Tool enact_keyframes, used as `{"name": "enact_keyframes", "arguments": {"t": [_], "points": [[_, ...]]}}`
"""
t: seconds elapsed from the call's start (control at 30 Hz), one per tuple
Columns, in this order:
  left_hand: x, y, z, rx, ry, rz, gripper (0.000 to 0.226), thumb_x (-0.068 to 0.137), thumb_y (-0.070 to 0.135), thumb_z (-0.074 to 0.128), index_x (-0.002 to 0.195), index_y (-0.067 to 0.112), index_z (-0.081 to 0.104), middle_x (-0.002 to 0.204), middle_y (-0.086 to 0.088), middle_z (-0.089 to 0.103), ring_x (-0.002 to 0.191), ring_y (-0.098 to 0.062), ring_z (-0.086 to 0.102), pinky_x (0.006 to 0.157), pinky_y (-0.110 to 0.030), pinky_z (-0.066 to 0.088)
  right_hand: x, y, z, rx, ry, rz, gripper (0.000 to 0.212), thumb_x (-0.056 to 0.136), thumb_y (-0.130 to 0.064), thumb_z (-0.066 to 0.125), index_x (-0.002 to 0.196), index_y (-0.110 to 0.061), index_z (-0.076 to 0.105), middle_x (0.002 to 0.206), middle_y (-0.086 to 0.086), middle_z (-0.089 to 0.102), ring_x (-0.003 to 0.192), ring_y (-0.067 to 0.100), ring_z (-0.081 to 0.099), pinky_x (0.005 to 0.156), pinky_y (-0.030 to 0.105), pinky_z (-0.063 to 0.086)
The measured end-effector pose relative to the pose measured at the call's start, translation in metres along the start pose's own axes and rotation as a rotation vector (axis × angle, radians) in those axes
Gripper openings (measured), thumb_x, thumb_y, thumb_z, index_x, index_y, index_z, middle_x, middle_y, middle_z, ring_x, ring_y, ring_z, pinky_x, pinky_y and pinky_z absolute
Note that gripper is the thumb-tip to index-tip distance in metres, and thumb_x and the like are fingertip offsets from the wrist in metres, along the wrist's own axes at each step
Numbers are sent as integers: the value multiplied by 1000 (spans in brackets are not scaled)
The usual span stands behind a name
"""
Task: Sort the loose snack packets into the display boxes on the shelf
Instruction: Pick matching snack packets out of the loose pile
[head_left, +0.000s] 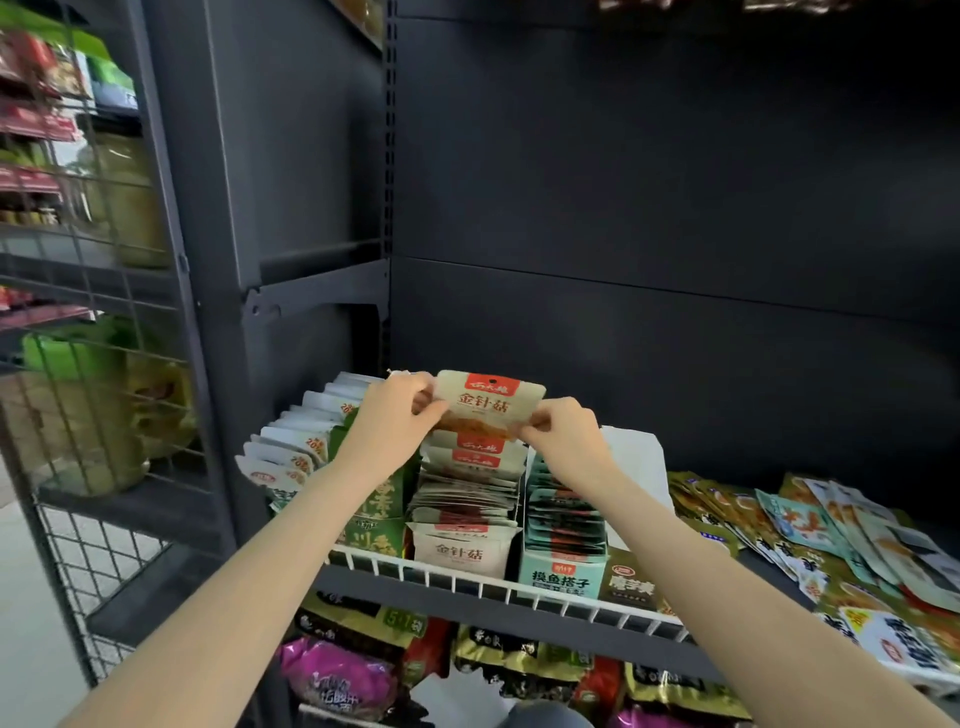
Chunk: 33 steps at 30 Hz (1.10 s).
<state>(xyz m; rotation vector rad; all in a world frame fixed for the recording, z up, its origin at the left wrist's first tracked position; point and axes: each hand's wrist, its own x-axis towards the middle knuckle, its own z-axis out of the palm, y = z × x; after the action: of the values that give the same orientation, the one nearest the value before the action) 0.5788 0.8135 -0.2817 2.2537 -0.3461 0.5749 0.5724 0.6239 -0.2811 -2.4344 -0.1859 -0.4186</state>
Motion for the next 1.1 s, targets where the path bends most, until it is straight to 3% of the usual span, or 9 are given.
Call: {"name": "enact_keyframes", "arguments": {"t": [0.17,0.3,0.37,0.47,0.57,0.67,0.83,0.93,1.1], "points": [[-1,4,-1,53,-116,21,19,92,18,57,108,17,66,99,1,69,84,-10,63,63,-10,42,-8,4,-2,53,136,-105,16,90,-15,60,102,-16,70,90,-4,69,84,10,63,75,24,50],[-4,4,-3,164,-164,25,18,92,21,57,74,23,59,66,9,55,59,-6,51,50,-13,30,-7,10,-1,-158,-59,-93,18,92,-9,50,96,-13,67,95,4,68,89,25,64,77,42,54],[-6,6,-2,101,-147,61,2,89,23,62,88,25,64,82,15,60,76,1,55,62,-8,37,-6,10,1,-221,-144,-78,24,92,-6,44,101,-13,66,101,7,67,90,28,64,77,41,54],[-10,14,3,111,-207,93,17,87,26,65,103,24,66,94,11,66,86,1,59,77,-14,47,-9,8,-2,-106,-119,-114,35,90,0,43,110,-17,65,106,0,67,95,14,61,82,21,46],[-12,23,11,129,-206,113,15,88,27,62,102,25,65,92,11,67,86,-3,62,78,-23,52,-15,9,-13,-7,-80,-118,37,87,3,44,110,-18,66,105,-3,69,98,9,60,83,12,40],[-13,44,26,118,-149,149,13,91,24,57,102,25,64,89,15,64,83,-2,59,72,-20,49,-23,26,-32,10,16,-93,32,91,-4,46,109,-21,66,102,-10,66,95,3,58,77,5,39],[-11,105,87,26,-157,241,15,92,21,52,103,24,63,90,12,63,88,-8,60,80,-34,53,-41,88,-69,30,212,37,29,91,-6,48,109,-18,65,107,-5,67,98,7,58,84,17,42],[-8,152,147,1,-224,275,22,94,19,48,112,18,59,106,1,63,98,-17,58,85,-40,50,-53,143,-91,-3,289,175,32,91,-5,49,119,-15,61,117,1,63,108,15,58,85,20,41],[-1,204,254,99,-501,234,37,97,19,41,133,9,40,134,-9,45,121,-26,46,98,-42,42,-65,251,-121,-119,200,478,48,91,-13,52,138,-12,40,132,16,51,118,32,49,85,32,42]]}}
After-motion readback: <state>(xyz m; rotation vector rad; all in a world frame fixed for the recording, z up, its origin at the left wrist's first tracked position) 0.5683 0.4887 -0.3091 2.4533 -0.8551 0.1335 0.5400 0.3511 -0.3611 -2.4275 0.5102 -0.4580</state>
